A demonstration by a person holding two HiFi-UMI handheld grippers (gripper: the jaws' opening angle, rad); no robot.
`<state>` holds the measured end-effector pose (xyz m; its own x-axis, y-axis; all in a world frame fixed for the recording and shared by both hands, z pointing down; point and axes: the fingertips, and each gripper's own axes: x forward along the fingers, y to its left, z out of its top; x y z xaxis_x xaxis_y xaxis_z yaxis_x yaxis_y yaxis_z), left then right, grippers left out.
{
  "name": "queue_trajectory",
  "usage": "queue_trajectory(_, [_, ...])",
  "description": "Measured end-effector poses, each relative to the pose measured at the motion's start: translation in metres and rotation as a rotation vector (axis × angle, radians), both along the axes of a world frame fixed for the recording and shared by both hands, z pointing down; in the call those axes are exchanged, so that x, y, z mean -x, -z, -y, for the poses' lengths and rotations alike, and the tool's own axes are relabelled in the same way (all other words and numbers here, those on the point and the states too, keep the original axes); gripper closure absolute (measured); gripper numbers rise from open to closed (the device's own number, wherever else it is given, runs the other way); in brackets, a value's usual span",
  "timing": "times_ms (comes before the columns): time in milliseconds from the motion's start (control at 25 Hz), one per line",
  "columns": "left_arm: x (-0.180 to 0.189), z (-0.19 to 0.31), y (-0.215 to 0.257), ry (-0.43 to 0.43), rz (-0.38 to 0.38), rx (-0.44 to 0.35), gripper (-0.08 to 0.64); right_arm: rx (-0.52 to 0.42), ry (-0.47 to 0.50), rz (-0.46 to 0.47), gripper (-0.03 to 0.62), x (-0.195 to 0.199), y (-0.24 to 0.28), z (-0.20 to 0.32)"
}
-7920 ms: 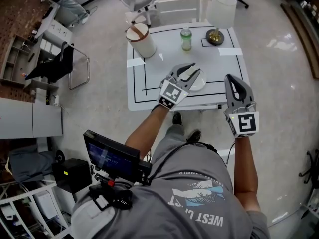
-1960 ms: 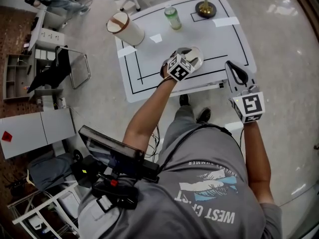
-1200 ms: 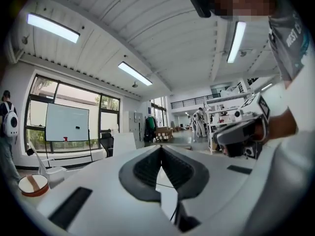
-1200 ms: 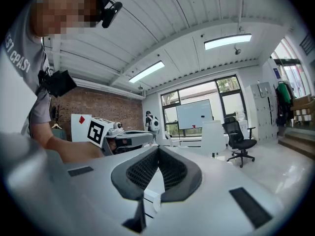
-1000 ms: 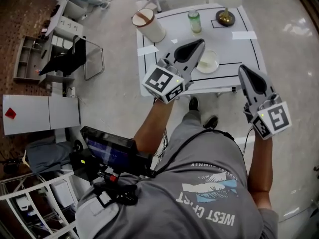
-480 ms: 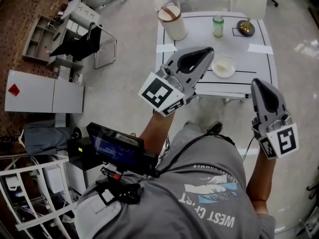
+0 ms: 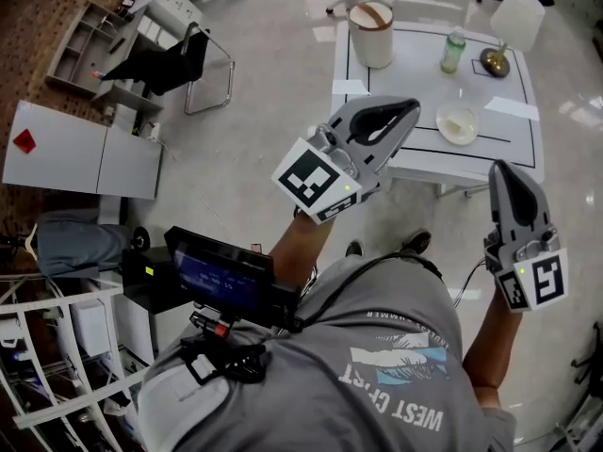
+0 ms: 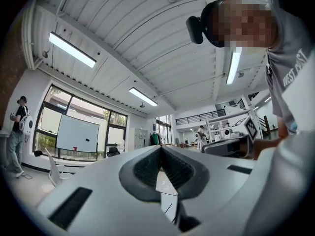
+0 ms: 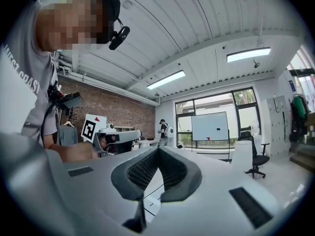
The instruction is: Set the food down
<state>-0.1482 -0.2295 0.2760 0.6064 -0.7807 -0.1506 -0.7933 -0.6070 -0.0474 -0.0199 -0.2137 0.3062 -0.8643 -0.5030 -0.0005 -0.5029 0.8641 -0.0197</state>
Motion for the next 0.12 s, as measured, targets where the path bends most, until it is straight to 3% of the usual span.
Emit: queue_trajectory(120, [0.032,-0.035,0.006,-0.007,-0.003,0.001,0.552,-0.001,-0.001,-0.012,0.586,0.033,0.006,-0.037])
